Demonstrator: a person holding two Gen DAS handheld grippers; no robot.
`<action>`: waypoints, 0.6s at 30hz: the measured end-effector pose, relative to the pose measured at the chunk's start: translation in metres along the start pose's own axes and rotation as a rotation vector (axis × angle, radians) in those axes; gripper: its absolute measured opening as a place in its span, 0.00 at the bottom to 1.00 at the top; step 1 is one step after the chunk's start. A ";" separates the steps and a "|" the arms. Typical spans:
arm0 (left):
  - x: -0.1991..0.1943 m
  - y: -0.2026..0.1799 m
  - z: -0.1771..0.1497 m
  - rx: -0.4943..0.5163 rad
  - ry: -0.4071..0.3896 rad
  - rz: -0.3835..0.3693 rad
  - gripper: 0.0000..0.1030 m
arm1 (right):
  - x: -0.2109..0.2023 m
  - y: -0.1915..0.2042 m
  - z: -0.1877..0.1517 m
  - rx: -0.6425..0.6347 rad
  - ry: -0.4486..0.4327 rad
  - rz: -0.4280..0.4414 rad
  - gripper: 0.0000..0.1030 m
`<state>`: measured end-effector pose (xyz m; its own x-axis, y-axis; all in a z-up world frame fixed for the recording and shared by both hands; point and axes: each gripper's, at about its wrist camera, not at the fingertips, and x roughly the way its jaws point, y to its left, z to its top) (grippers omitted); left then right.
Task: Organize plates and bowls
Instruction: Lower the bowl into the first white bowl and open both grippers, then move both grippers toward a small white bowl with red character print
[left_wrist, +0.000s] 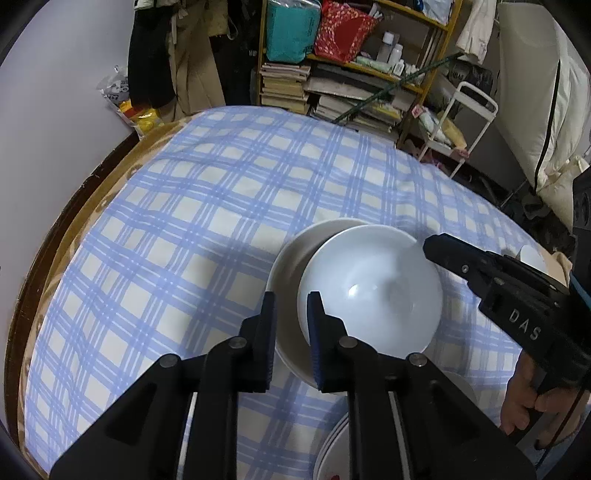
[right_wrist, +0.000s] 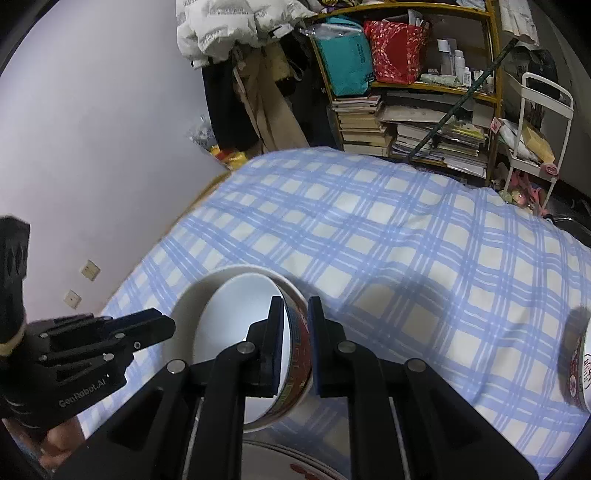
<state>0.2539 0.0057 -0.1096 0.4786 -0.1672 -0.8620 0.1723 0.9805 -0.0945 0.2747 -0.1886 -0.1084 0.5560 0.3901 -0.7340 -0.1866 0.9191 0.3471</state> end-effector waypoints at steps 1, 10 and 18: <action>-0.001 0.000 0.000 -0.002 -0.005 -0.001 0.17 | -0.003 -0.001 0.001 0.007 -0.006 0.003 0.14; -0.004 -0.003 -0.007 -0.006 0.006 0.023 0.21 | -0.011 -0.005 0.002 0.019 0.019 0.014 0.14; -0.021 -0.020 -0.009 0.005 -0.019 0.042 0.40 | -0.039 -0.019 0.004 0.045 -0.020 -0.015 0.14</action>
<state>0.2330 -0.0097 -0.0942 0.5017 -0.1279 -0.8555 0.1557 0.9862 -0.0561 0.2603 -0.2218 -0.0840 0.5747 0.3748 -0.7274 -0.1417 0.9211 0.3626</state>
